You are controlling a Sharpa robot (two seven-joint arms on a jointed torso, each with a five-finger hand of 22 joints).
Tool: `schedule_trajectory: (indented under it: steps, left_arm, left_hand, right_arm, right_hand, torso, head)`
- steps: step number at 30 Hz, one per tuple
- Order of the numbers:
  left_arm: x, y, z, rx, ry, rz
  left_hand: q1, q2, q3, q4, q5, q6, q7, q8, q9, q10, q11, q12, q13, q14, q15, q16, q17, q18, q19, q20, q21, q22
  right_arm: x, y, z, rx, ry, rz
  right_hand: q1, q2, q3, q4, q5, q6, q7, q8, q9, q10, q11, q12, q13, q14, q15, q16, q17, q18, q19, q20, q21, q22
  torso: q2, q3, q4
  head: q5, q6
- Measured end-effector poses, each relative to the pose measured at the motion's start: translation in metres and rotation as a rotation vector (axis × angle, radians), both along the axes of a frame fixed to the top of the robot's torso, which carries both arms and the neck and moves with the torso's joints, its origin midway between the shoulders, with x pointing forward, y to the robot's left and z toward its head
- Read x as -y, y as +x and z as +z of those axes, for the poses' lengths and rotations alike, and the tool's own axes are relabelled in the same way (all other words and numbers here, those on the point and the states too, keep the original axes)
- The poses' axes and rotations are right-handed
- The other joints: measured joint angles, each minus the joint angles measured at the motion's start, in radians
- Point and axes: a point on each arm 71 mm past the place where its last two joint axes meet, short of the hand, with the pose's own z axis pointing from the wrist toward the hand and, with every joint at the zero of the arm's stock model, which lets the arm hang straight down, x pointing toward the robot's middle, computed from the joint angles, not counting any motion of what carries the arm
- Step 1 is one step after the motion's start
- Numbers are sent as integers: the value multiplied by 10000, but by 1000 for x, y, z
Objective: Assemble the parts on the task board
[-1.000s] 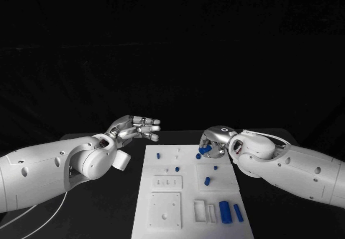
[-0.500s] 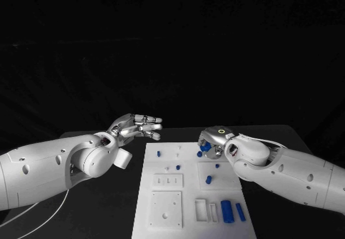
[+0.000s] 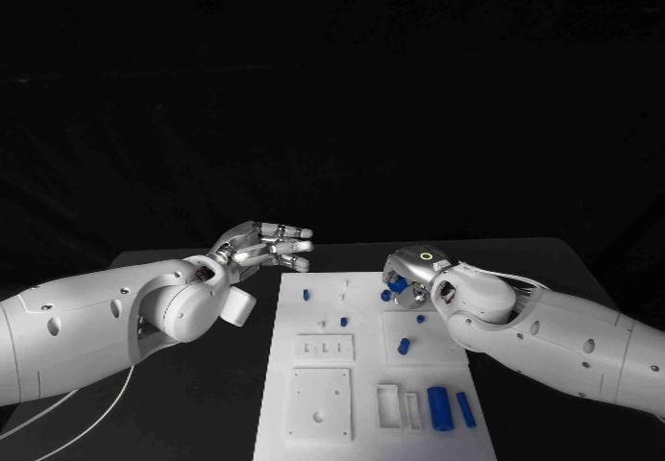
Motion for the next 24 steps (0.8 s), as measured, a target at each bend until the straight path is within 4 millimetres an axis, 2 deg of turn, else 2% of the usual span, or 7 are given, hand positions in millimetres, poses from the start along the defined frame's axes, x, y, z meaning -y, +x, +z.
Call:
schedule_trajectory:
  steps: [10,16,24]
  left_arm:
    - [-2,1,-1,-80,69,55]
    - [-3,2,-1,-125,118,106]
    - [-3,3,-2,-179,171,135]
  left_hand:
    - [39,38,0,0,0,1,1,0,0,0,0,0,0,0,0,0,0,0,0,0,0,-25]
    - [39,38,0,0,0,-85,20,0,1,-35,35,0,0,0,0,0,1,1,-1,0,0,-48]
    - [39,38,-28,-29,0,-156,21,-1,-8,-107,34,0,-1,0,0,0,2,0,-1,0,0,-60]
  right_arm:
    - [0,-1,-7,-120,-6,30]
    - [-2,-2,-8,-146,5,78]
    - [-2,-2,-10,-189,-8,75]
  right_hand:
    - [0,0,26,27,0,0,0,0,-1,3,-2,0,0,0,-1,118,0,-3,0,1,-92,273]
    - [0,0,91,38,-39,148,-43,0,22,214,-72,0,1,-35,-36,196,0,-7,1,1,-131,406]
    - [-59,59,238,175,-116,257,-80,0,32,321,-108,0,1,-70,-72,282,-1,-53,39,-37,-192,599]
  torso:
    - [105,-5,58]
    - [150,6,73]
    - [201,18,97]
  head:
    - [-35,-12]
    - [38,69]
    - [25,121]
